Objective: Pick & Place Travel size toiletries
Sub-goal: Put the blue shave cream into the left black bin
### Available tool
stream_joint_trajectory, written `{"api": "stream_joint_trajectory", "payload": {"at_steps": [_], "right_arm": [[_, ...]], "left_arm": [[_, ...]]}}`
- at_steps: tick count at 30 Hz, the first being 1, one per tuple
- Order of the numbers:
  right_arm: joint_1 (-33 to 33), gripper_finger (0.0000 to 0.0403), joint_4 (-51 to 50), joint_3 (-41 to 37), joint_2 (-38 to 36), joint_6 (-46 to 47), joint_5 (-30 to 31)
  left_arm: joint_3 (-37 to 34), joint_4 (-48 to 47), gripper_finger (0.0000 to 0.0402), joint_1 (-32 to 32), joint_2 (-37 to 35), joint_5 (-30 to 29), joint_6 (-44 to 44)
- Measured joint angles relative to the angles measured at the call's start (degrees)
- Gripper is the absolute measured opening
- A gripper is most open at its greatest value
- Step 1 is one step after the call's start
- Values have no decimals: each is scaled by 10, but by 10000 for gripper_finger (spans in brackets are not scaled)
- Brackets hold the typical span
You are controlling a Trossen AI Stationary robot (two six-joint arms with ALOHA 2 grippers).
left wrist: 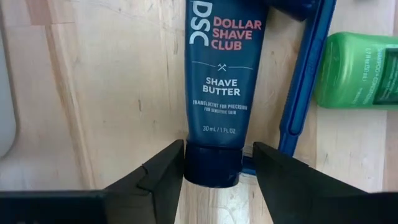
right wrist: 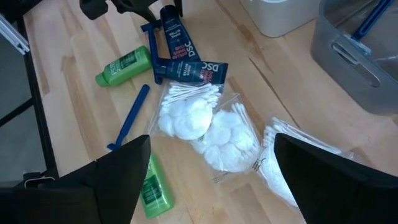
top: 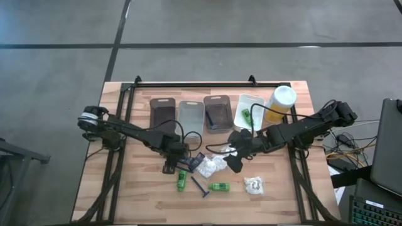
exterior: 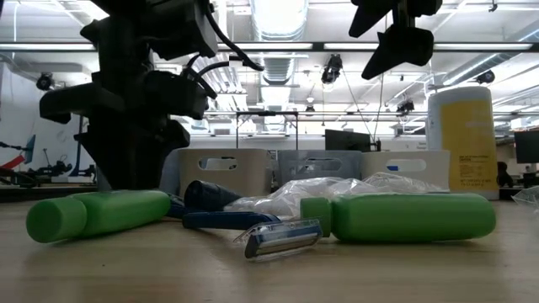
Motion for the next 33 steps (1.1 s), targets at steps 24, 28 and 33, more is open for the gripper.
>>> {"api": "stream_joint_trajectory", "payload": {"at_steps": [24, 28, 33], "right_arm": [[6, 327, -16, 0, -16, 43, 40], [8, 315, -32, 0, -28, 80, 75], [9, 305, -31, 0, -40, 134, 135]], "left_arm": [[11, -61, 128, -2, -102, -2, -149], [7, -88, 128, -1, -168, -8, -305], [6, -82, 128, -1, -259, -82, -537]]}}
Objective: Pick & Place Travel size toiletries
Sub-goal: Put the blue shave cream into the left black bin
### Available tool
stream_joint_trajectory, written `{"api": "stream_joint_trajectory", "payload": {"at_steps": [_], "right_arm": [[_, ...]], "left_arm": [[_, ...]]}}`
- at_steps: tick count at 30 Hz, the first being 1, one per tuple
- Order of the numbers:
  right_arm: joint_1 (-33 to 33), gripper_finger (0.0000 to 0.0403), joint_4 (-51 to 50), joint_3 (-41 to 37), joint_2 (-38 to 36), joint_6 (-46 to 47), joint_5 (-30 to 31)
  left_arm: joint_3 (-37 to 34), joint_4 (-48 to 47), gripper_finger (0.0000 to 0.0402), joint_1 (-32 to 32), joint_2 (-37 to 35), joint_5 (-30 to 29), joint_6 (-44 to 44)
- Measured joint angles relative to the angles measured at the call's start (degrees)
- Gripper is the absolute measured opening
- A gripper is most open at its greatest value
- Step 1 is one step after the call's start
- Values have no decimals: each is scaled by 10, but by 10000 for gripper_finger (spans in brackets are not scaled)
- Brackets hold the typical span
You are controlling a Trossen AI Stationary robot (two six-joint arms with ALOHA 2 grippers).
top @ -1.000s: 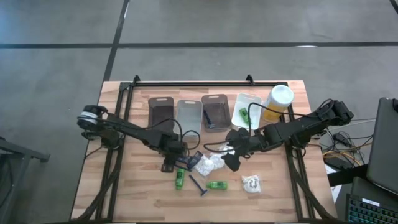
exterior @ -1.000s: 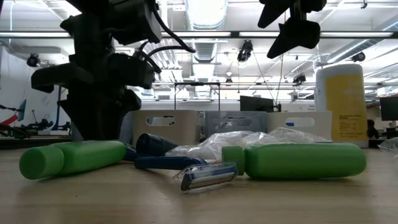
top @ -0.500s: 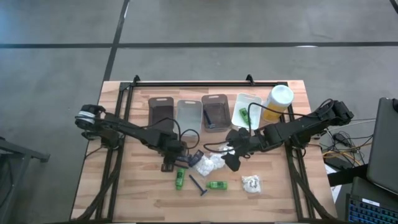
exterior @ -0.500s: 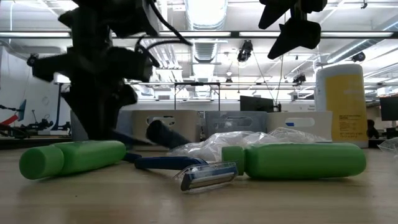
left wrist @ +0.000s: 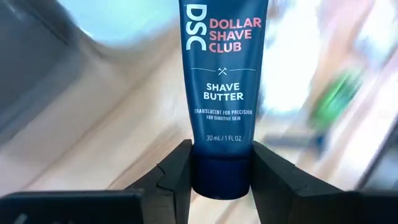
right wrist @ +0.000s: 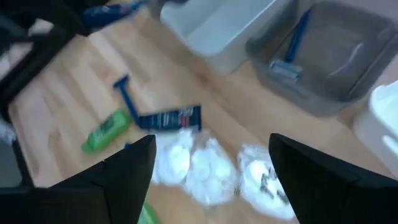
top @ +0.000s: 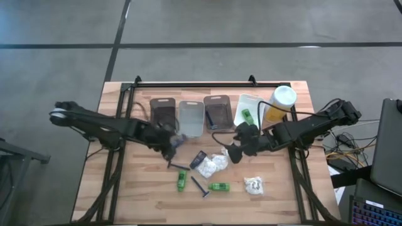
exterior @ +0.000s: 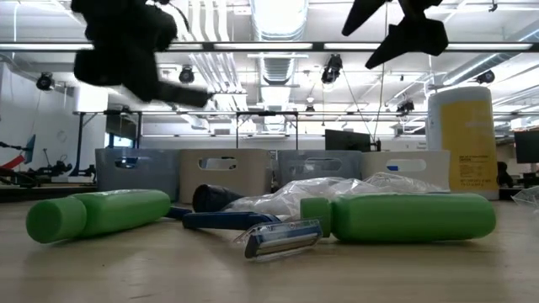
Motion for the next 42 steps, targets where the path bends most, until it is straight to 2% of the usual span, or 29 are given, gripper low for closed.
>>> {"api": "stream_joint_trajectory", "payload": {"at_steps": [6, 11, 13, 18, 23, 29, 36, 42], "right_arm": [[2, 296, 7, 1, -2, 26, 43], [2, 291, 8, 0, -1, 61, 66], [2, 290, 8, -1, -1, 75, 75], [2, 300, 7, -1, -1, 99, 91], [2, 316, 8, -1, -1, 103, 118], [2, 332, 8, -1, -2, 107, 121], [2, 344, 2, -1, -2, 97, 116], [1, 350, 2, -1, -2, 89, 116]], "left_arm": [[-1, -20, 128, 20, -80, -162, -126], [-11, -51, 128, 87, -77, -203, -144], [-23, -47, 128, 121, -64, -196, -144], [-72, -20, 128, 172, -32, -134, -153], [-128, 51, 128, 188, -16, -125, -195], [-173, 84, 129, 192, 4, -72, -217], [-177, 126, 136, 192, 10, -70, -198], [-177, 140, 185, 192, 9, -84, -193]]}}
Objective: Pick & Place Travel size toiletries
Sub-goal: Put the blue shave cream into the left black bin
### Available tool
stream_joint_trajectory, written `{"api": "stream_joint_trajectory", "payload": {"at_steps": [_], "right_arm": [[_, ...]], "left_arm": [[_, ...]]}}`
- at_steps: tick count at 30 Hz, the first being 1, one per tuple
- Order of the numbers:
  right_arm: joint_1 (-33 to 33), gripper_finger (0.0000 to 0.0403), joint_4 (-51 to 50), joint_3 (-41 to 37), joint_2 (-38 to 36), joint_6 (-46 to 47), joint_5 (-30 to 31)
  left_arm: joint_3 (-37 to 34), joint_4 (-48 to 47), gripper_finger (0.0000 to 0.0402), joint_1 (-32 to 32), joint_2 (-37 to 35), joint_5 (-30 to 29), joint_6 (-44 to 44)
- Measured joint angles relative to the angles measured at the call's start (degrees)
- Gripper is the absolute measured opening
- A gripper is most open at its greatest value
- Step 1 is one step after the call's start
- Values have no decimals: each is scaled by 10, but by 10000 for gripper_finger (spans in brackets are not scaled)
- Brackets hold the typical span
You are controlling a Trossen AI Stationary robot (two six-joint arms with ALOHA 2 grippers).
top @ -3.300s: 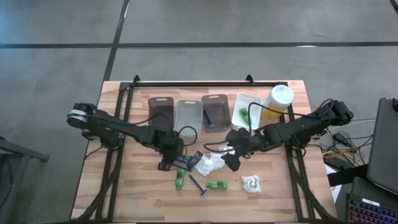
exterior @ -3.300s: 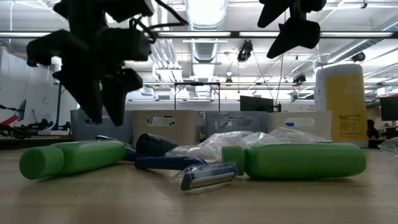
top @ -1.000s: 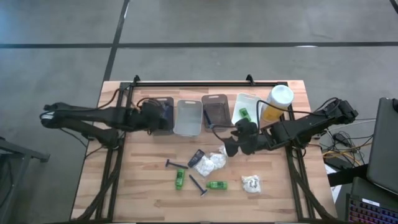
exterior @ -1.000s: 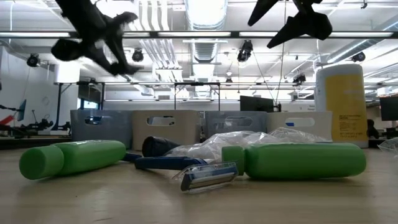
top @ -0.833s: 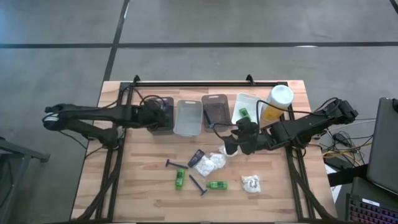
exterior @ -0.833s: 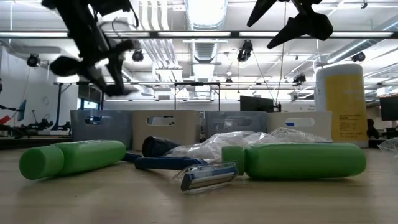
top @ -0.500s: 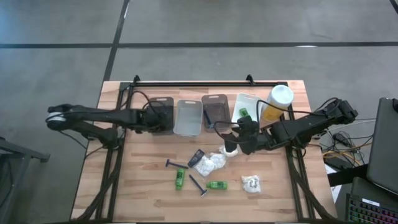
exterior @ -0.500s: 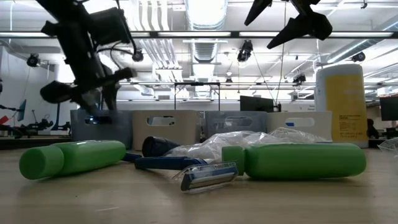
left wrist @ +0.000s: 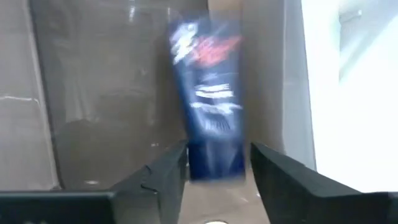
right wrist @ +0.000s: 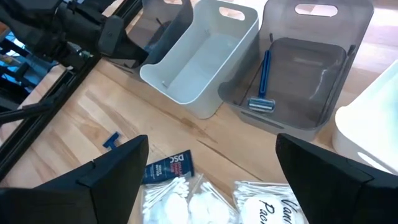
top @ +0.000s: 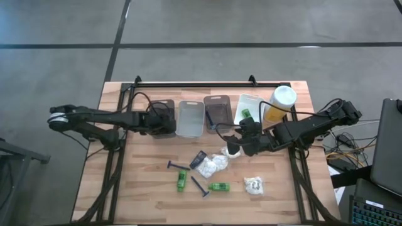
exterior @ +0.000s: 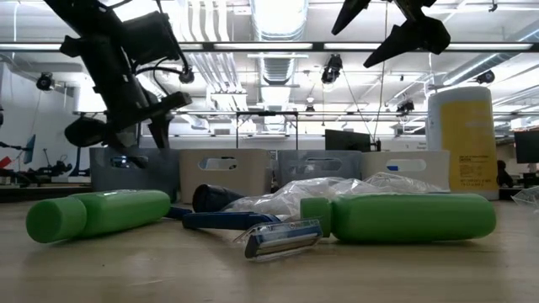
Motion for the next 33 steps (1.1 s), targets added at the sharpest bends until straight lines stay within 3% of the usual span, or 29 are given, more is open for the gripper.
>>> {"api": "stream_joint_trajectory", "payload": {"at_steps": [8, 18, 26, 33], "right_arm": [[0, 334, 0, 0, 0, -15, 0], [0, 320, 1, 0, 0, -50, 0], [0, 340, 1, 0, 0, -75, -3], [0, 359, 1, 0, 0, -93, -14]], "left_arm": [[15, -16, 225, 0, -19, -8, 7], [126, -172, 229, 6, -51, -30, 56], [199, -179, 229, 4, -51, -30, 98], [216, -151, 229, -5, -50, -10, 145]]}}
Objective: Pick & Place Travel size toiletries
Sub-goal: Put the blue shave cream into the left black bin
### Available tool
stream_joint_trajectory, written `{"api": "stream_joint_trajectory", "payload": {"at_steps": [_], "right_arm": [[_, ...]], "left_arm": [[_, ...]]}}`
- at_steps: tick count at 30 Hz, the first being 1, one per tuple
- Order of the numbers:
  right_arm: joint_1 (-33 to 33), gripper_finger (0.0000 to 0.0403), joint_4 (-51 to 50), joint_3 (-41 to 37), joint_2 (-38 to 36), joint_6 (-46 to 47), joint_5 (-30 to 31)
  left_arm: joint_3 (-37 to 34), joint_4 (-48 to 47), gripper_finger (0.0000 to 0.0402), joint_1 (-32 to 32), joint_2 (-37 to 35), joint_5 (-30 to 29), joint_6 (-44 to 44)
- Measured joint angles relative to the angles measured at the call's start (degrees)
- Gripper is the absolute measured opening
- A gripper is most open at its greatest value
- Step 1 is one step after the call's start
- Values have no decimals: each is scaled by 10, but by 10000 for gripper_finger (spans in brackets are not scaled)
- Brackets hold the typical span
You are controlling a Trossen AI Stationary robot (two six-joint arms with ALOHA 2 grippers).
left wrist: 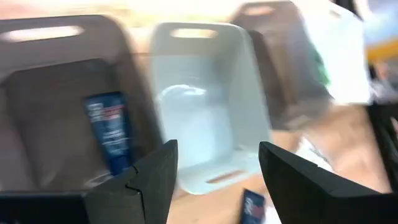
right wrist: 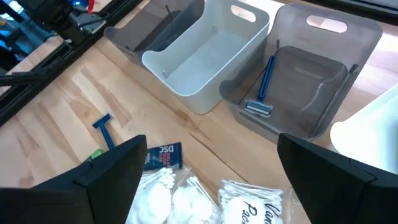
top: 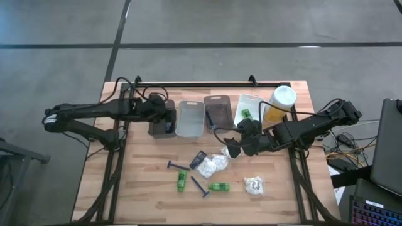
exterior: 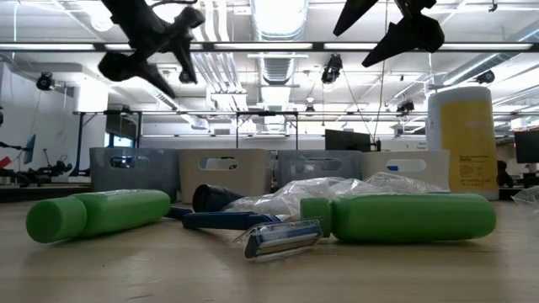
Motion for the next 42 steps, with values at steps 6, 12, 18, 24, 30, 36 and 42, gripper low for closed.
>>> {"api": "stream_joint_trajectory", "payload": {"at_steps": [6, 12, 18, 24, 30, 36, 42], "right_arm": [[0, 356, 0, 0, 0, -15, -1], [0, 343, 0, 0, 0, -17, -1], [0, 332, 1, 0, 0, -26, -1], [0, 332, 2, 0, 0, -25, -1], [0, 353, 2, 0, 0, -25, -1], [-2, 360, 2, 0, 0, -26, -1], [-4, 347, 3, 0, 0, -28, -2]], "left_arm": [[0, 26, 229, -50, 12, 38, 95], [0, 28, 225, -142, 25, 56, 155], [0, 28, 222, -205, 33, 57, 150], [0, 26, 220, -219, 33, 57, 172], [0, 25, 220, -215, 38, 57, 194], [0, 25, 220, -215, 46, 57, 215], [-1, 28, 220, -214, 51, 101, 202]]}}
